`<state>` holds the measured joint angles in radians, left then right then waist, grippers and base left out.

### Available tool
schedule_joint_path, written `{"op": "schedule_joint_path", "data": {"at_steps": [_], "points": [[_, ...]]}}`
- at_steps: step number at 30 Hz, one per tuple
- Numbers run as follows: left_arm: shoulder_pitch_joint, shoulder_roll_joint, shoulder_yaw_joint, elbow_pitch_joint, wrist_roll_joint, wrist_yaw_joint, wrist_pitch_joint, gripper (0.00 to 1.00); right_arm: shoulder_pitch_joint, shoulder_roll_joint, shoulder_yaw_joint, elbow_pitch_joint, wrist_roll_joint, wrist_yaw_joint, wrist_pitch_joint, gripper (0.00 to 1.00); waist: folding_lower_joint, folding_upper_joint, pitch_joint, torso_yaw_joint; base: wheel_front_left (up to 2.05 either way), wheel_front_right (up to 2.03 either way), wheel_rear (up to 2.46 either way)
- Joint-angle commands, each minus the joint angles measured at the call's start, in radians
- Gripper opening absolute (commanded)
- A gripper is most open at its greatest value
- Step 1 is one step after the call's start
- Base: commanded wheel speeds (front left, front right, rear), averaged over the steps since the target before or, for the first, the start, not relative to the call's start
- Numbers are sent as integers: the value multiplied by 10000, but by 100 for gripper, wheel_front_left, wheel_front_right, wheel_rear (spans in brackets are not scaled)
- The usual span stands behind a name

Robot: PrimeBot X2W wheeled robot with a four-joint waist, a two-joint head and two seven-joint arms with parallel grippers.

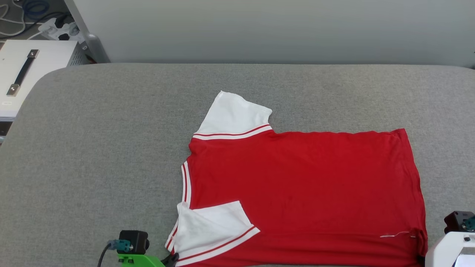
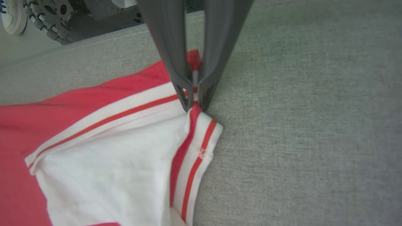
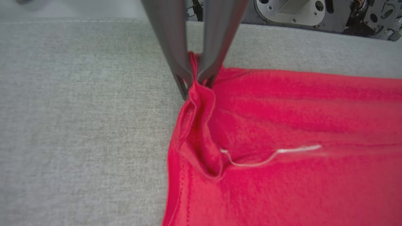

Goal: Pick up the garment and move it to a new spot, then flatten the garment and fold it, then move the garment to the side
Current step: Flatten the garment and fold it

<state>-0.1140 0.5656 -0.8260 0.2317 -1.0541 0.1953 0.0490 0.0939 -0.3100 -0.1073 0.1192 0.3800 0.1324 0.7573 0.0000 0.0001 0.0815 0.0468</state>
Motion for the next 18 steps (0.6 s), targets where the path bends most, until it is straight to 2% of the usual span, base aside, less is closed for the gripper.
{"op": "schedule_joint_path", "data": {"at_steps": [1, 7, 8, 9, 10, 11, 12, 18], "points": [[-203, -59, -32, 205, 74, -74, -40, 0, -140, -6, 82, 170, -68, -17, -109, 0, 0, -1, 104, 16, 0, 0, 0], [-408, -219, -146, 653, 193, -141, -35, 0, -347, -62, 269, 577, -42, -17, -344, 0, 0, -1, 116, 49, 0, 0, 0], [-420, -245, -142, 697, 188, -156, -57, 7, -366, -75, 310, 618, -31, -17, -379, 0, 0, -1, 80, 53, 0, 0, 0], [-432, -264, -145, 752, 210, -158, -101, 42, -379, -98, 360, 663, -20, -17, -425, 25, 0, -1, 28, 54, 0, 0, 0], [-438, -275, -139, 793, 239, -129, -155, 91, -384, -117, 390, 683, -17, -17, -484, 93, 0, -1, -18, 54, 0, 0, 0], [-427, -304, -103, 840, 229, -78, -215, 91, -391, -120, 393, 710, 6, -17, -554, 100, 0, -1, -90, 50, 0, 0, 0], [-412, -325, -88, 864, 215, -56, -245, 100, -404, -126, 434, 690, 46, -17, -654, 100, 0, -1, -167, 42, 0, 0, 0], [-462, -246, 89, 676, 516, 85, -960, 100, -584, -337, 789, 256, 385, -17, -1543, 100, 0, -1, -639, -73, 0, 0, 0]]}}
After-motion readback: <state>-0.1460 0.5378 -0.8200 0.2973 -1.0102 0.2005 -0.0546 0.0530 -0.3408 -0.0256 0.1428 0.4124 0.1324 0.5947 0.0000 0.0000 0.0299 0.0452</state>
